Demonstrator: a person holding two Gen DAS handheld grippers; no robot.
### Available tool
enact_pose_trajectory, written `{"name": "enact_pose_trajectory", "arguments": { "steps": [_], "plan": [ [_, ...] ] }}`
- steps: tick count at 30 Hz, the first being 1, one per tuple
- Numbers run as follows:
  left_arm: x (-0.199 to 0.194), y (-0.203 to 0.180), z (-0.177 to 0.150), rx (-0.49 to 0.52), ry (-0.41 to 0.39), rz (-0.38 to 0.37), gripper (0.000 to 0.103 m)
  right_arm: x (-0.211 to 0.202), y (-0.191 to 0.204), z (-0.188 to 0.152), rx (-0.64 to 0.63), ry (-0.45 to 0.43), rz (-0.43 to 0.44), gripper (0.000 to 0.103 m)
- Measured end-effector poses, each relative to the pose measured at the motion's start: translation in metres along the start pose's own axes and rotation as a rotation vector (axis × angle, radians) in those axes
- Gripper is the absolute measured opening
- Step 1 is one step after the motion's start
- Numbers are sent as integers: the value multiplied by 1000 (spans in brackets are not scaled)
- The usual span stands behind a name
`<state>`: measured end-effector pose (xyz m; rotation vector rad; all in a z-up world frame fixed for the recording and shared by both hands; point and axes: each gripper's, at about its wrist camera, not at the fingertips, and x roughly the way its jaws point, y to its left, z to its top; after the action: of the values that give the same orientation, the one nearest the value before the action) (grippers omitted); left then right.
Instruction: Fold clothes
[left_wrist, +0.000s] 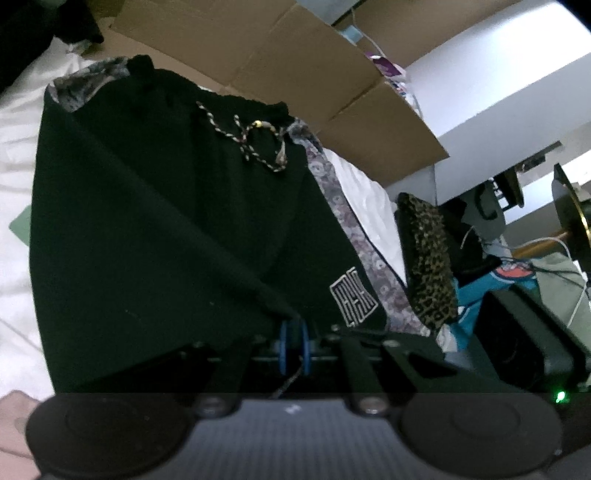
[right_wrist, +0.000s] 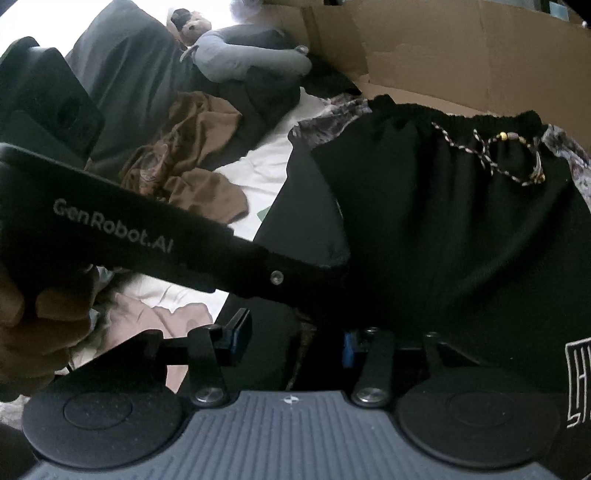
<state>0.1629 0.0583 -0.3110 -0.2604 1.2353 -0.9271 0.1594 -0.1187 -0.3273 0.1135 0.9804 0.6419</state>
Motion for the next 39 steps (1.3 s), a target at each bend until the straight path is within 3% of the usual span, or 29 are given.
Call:
{"name": "enact_pose_trajectory", "arguments": {
  "steps": [3, 7, 9, 13, 16, 18, 23, 27, 32, 39],
  "plan": [
    [1, -1, -1, -1, 3, -6, 8, 1, 1, -2, 6, 0, -8, 47],
    [4, 1, -2, -21, 11, -20, 8, 5, -7, -3, 47, 9, -33, 25],
    [5, 0, -2, -24, 15, -29, 8, 6, -12, -4, 81, 9, -40, 21],
    [4, -3, -1, -4, 7, -29, 9, 7, -19, -8, 103, 0, -63, 2],
    [-1, 1, 0, 0, -17, 1, 20, 6, -25, -10, 107, 2, -81, 1],
    [-3, 5, 0, -3, -27, 30, 38, 4, -29, -11, 109, 4, -91, 1],
    [-7, 15, 0, -11, -53, 100, 38, -6, -38, -14, 118, 2, -104, 1],
    [-11, 24, 1, -18, -74, 157, 46, -17, -44, -14, 118, -6, -99, 1],
    [-7, 26, -2, -17, -56, 181, 47, -40, -55, -13, 121, -30, -92, 1],
    [0, 30, -6, -15, -31, 214, 47, -73, -72, -16, 114, -50, -155, 1]
  ]
}}
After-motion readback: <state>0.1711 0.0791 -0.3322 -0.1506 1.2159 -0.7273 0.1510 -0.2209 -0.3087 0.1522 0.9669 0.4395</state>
